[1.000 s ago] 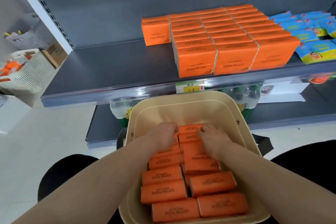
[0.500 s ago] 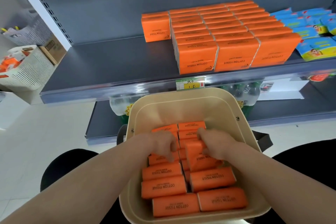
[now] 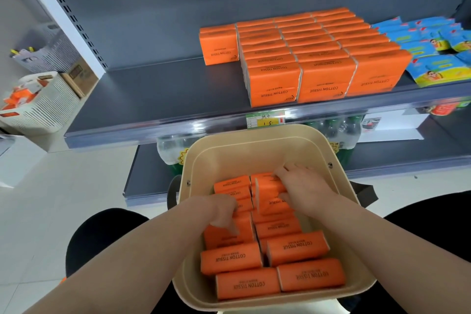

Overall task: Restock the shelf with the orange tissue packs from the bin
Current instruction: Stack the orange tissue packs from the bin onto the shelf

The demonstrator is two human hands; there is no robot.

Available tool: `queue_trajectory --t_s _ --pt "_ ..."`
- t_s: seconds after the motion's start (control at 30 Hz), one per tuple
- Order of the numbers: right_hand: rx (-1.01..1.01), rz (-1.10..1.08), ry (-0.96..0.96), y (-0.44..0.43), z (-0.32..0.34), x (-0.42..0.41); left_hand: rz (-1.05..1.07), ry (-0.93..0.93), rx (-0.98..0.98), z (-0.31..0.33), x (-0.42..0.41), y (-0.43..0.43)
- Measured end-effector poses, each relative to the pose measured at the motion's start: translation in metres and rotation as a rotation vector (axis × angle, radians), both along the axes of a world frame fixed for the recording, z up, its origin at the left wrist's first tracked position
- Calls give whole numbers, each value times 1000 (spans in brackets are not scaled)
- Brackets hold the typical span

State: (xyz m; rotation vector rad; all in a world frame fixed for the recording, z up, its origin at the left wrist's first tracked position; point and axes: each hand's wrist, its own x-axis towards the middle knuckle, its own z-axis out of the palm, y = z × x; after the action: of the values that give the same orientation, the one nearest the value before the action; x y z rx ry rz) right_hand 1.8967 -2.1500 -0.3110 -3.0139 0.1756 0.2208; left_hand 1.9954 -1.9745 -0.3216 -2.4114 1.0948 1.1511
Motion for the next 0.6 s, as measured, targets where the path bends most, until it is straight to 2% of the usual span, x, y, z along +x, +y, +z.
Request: queue_trajectory --t_s 0.13,0.27,0.47,0.6 --pt "-7 1 -34 3 0 1 -93 -101 18 -9 2 3" --pt "-14 -27 -69 2 5 -1 -53 -153 -102 5 9 -1" --pt "-74 -97 -209 -6 38 5 107 -311 -354 61 28 -8" --pt "-98 -133 -300 -8 77 12 134 -411 -494 112 41 -9"
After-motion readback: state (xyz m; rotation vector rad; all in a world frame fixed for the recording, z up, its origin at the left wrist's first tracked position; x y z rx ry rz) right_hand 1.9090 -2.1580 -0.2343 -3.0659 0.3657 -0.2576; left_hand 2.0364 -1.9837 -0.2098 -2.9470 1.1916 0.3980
